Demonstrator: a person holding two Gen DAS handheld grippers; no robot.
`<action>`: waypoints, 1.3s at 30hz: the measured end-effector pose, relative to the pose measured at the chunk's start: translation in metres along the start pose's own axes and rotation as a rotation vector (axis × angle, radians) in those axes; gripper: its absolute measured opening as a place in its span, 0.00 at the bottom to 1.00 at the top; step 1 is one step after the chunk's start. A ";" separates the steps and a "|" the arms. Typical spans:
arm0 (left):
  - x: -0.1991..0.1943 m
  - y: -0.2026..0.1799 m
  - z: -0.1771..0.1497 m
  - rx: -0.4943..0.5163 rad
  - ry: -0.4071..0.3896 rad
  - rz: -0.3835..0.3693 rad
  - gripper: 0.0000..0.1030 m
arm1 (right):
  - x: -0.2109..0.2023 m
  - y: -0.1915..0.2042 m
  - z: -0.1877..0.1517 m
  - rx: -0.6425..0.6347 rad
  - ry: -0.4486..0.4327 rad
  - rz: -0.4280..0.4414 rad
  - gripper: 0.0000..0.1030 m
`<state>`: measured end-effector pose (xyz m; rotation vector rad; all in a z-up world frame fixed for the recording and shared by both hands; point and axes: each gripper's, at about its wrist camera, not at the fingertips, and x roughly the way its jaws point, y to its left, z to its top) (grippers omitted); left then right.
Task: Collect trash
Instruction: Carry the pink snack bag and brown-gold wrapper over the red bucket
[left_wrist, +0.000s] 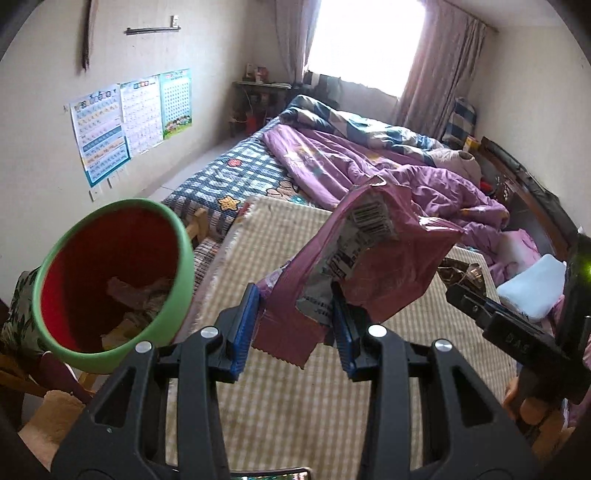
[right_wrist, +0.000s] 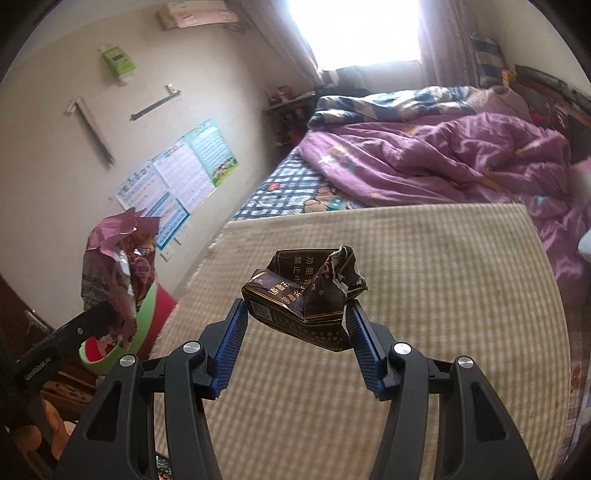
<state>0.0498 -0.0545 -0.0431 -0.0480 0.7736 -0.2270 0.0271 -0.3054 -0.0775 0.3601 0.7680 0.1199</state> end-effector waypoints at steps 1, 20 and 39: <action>-0.002 0.005 0.000 -0.008 -0.003 0.006 0.36 | 0.000 0.005 0.000 -0.011 -0.001 0.005 0.52; -0.020 0.100 -0.016 -0.147 -0.021 0.191 0.36 | 0.019 0.079 -0.010 -0.138 0.027 0.077 0.52; -0.012 0.147 -0.019 -0.204 -0.013 0.242 0.36 | 0.051 0.131 -0.013 -0.198 0.068 0.114 0.52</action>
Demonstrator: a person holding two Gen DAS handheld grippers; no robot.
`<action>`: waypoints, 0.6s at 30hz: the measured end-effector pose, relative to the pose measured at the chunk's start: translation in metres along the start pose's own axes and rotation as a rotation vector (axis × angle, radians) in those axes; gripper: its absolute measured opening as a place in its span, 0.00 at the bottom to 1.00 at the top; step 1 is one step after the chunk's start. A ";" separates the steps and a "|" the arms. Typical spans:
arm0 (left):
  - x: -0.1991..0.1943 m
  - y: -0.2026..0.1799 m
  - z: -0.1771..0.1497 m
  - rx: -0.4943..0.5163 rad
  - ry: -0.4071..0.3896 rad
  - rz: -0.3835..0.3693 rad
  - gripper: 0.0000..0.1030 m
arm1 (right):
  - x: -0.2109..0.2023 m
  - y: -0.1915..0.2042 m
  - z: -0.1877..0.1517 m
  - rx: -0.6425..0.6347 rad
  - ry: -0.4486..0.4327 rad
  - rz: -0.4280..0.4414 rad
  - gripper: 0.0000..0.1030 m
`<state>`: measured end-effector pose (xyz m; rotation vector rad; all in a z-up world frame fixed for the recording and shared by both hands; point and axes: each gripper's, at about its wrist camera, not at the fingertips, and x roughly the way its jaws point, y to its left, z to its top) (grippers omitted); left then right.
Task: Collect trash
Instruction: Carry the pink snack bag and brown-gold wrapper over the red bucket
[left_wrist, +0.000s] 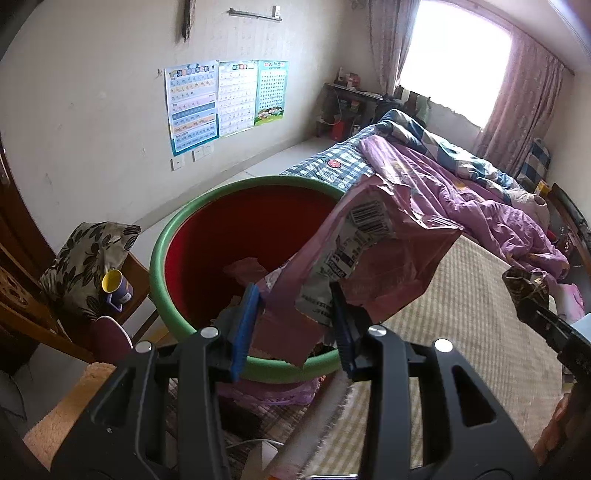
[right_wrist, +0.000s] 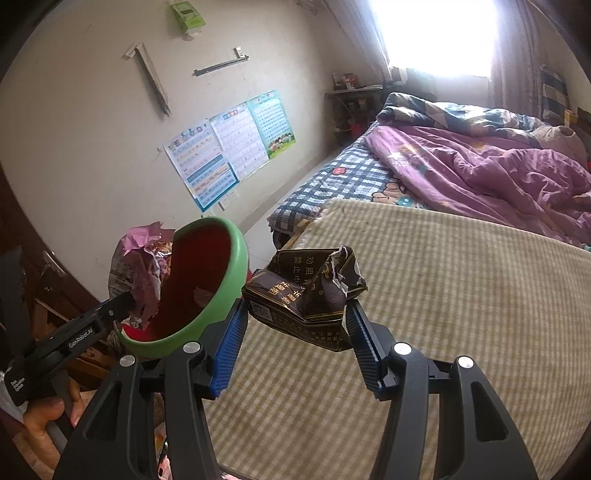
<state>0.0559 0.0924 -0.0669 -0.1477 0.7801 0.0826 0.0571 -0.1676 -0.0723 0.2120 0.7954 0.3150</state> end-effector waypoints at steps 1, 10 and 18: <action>0.002 0.003 0.001 -0.004 0.002 0.001 0.36 | 0.002 0.003 0.001 -0.004 0.000 0.002 0.52; 0.010 0.015 0.005 -0.015 0.004 0.015 0.36 | 0.016 0.021 0.001 -0.027 0.011 0.014 0.52; 0.020 0.019 0.008 -0.002 0.005 0.018 0.36 | 0.028 0.036 0.003 -0.038 0.010 0.013 0.52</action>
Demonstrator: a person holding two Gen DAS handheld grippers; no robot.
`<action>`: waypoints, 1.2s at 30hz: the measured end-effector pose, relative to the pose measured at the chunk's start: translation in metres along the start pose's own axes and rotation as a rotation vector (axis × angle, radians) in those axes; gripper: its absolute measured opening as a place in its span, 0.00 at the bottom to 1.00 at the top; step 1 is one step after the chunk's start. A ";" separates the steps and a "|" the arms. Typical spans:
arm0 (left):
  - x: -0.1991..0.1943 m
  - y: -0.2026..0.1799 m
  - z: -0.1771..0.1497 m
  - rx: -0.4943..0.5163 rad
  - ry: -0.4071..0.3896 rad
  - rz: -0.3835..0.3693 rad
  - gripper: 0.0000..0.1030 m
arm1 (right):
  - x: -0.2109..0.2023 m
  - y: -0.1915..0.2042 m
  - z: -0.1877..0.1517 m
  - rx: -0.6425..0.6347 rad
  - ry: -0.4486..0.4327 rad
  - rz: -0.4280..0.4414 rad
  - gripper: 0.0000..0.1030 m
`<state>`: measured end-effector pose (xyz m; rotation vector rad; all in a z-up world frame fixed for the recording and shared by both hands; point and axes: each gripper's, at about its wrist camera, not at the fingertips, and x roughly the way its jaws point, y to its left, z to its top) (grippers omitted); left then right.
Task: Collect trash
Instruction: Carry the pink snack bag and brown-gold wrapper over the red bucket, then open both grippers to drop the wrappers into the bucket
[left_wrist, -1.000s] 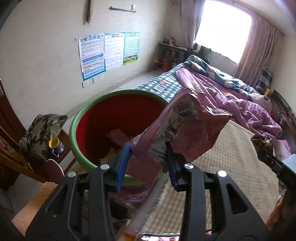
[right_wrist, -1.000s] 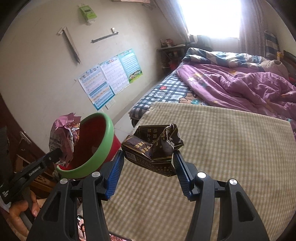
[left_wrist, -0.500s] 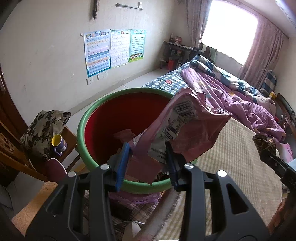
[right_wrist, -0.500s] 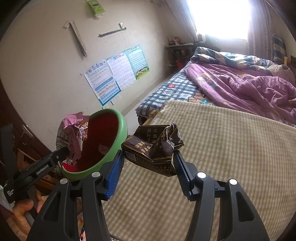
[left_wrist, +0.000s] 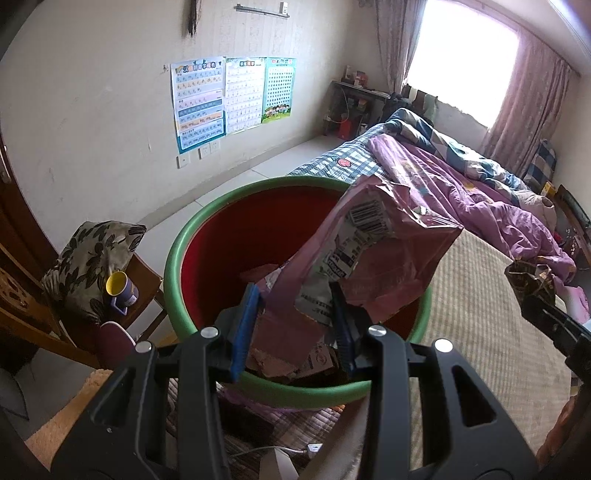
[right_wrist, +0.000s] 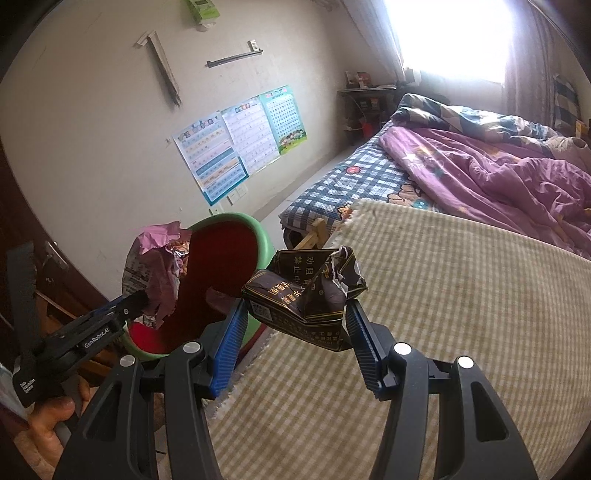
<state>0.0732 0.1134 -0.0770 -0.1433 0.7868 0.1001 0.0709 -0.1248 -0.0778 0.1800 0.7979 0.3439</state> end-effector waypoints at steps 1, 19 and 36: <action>0.001 0.001 0.001 0.002 0.000 0.002 0.36 | 0.001 0.002 0.000 -0.001 -0.002 -0.001 0.52; 0.025 0.014 0.011 0.009 0.022 0.016 0.36 | 0.026 0.035 0.013 -0.042 -0.011 0.022 0.52; 0.042 0.018 0.009 0.017 0.074 0.049 0.36 | 0.047 0.066 0.032 -0.114 -0.013 0.088 0.52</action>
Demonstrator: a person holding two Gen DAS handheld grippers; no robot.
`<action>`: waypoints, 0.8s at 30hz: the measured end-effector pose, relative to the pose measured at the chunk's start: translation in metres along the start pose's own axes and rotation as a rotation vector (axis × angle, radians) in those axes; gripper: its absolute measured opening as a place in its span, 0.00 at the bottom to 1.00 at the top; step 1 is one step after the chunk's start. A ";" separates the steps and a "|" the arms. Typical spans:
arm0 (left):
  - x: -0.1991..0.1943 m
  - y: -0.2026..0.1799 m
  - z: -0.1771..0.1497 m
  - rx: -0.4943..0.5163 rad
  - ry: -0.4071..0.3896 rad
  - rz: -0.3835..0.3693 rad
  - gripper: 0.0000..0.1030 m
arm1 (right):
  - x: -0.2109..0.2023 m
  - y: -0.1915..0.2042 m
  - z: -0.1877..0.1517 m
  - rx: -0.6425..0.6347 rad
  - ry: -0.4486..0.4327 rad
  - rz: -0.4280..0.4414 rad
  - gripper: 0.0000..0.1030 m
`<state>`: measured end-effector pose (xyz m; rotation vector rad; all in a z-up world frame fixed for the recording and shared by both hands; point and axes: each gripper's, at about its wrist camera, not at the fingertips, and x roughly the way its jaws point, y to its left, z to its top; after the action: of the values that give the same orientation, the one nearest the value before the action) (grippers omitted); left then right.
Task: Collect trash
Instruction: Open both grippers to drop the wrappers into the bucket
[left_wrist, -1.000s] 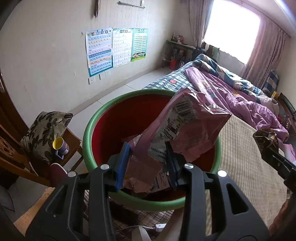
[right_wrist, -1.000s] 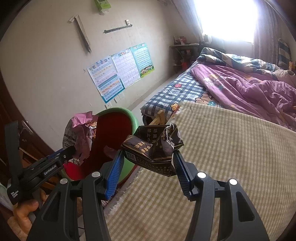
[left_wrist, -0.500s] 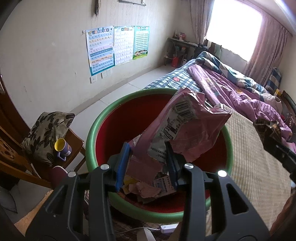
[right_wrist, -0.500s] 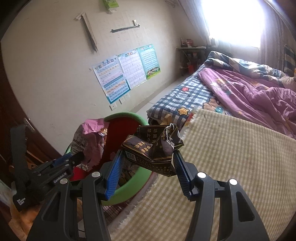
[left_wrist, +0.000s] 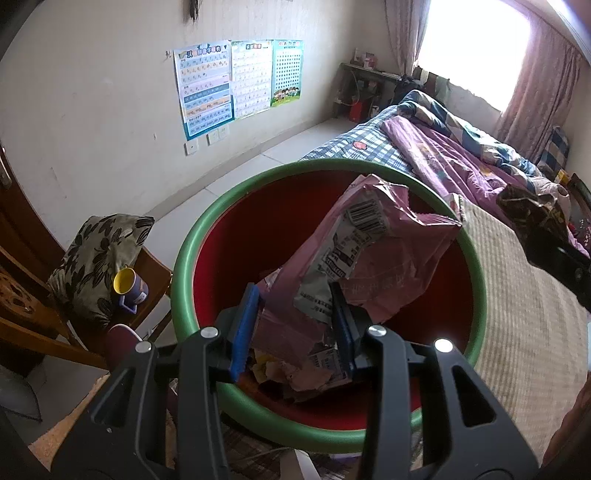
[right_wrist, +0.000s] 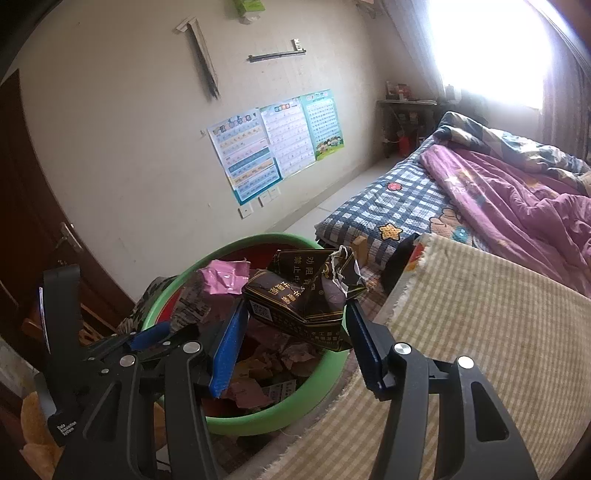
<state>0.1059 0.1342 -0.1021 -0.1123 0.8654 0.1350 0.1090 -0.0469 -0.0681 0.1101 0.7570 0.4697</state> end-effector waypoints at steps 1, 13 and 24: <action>0.001 0.000 0.000 0.001 0.002 0.001 0.36 | 0.001 0.000 0.001 -0.002 0.001 0.001 0.52; 0.009 0.000 -0.001 0.003 0.030 0.022 0.36 | 0.006 0.002 0.004 0.000 0.015 0.012 0.52; 0.006 0.003 0.000 -0.013 0.001 0.036 0.60 | 0.011 0.008 0.007 -0.019 0.010 0.058 0.59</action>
<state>0.1090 0.1371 -0.1067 -0.1088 0.8683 0.1746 0.1171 -0.0343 -0.0679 0.1120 0.7600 0.5331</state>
